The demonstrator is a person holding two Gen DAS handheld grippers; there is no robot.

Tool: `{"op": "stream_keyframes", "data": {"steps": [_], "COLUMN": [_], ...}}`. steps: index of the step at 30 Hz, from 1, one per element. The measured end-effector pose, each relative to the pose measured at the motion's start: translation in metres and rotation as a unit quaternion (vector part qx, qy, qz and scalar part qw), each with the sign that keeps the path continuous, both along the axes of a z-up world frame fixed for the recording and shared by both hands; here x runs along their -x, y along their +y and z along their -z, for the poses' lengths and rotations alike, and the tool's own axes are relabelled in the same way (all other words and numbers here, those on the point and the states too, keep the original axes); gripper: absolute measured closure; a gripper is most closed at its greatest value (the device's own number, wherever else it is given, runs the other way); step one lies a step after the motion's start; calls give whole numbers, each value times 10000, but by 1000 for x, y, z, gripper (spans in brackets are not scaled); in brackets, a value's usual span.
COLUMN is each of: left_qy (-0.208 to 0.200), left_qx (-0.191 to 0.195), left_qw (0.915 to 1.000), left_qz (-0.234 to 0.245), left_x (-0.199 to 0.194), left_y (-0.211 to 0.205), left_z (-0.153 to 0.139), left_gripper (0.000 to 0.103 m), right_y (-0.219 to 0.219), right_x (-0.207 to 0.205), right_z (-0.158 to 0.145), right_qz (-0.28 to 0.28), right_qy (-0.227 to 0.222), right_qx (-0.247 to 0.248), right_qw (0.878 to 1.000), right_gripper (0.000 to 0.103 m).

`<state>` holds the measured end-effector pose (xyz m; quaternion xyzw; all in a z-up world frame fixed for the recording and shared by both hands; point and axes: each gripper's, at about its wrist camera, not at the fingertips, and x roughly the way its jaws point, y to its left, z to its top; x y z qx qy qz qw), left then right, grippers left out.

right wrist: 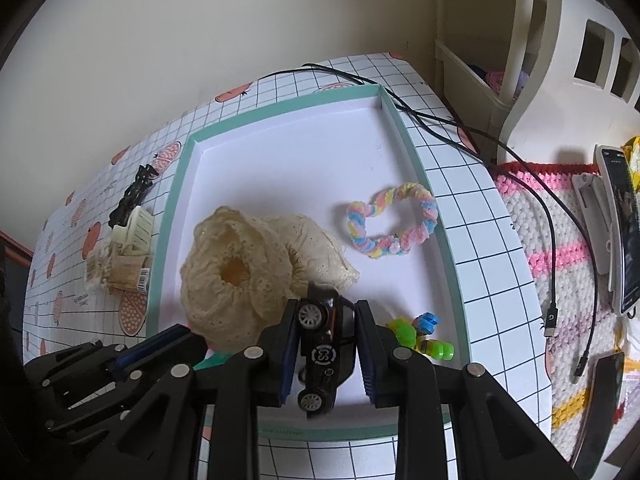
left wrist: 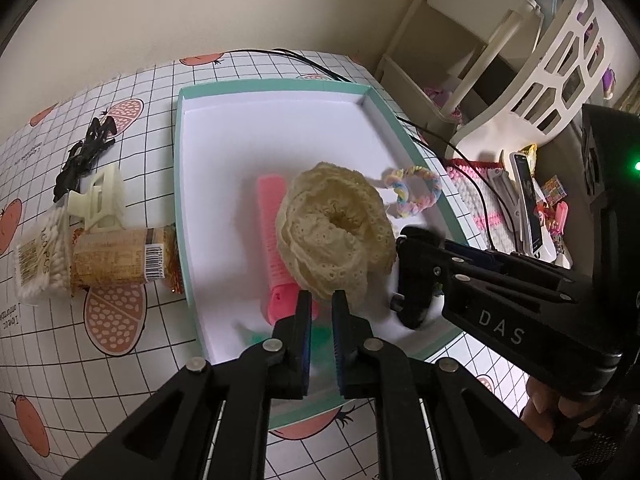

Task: Organize objects
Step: 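Open the right tool on the toy car while the left releases the green toy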

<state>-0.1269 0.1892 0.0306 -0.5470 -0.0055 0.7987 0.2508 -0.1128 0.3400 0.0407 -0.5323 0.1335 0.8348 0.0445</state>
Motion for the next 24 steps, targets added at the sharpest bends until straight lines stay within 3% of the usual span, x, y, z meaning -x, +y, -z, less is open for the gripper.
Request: {"op": "stream_keyframes", "data": {"steps": [3, 9, 16, 20, 22, 24], "left_qy": [33, 151, 432, 626, 757, 811], "left_qx": [-49, -114, -142, -145, -30, -2], "left_qw": [10000, 9998, 9983, 9955, 9932, 9914], "left_qz": [-22, -90, -360, -693, -885, -1029], "left_x": [0, 1, 3, 6, 7, 9], "left_y": [-2, -7, -19, -32, -38, -45], "left_z": [-2, -9, -23, -31, -35, -37], "left_gripper": [84, 81, 56, 50, 45, 44], "right_y": [0, 0, -3, -6, -8, -11], "right_x": [0, -1, -3, -3, -3, -2], "right_z": [-2, -8, -19, -23, -24, -25], "right_qz": [11, 24, -34, -89, -123, -150], "right_qy": [37, 124, 320, 362, 359, 376], "right_qx": [-17, -38, -181, -238, -271, -260], "right_qw": [10000, 9999, 9993, 9990, 9989, 9988], "right_gripper": [64, 62, 62, 61, 47, 41]}}
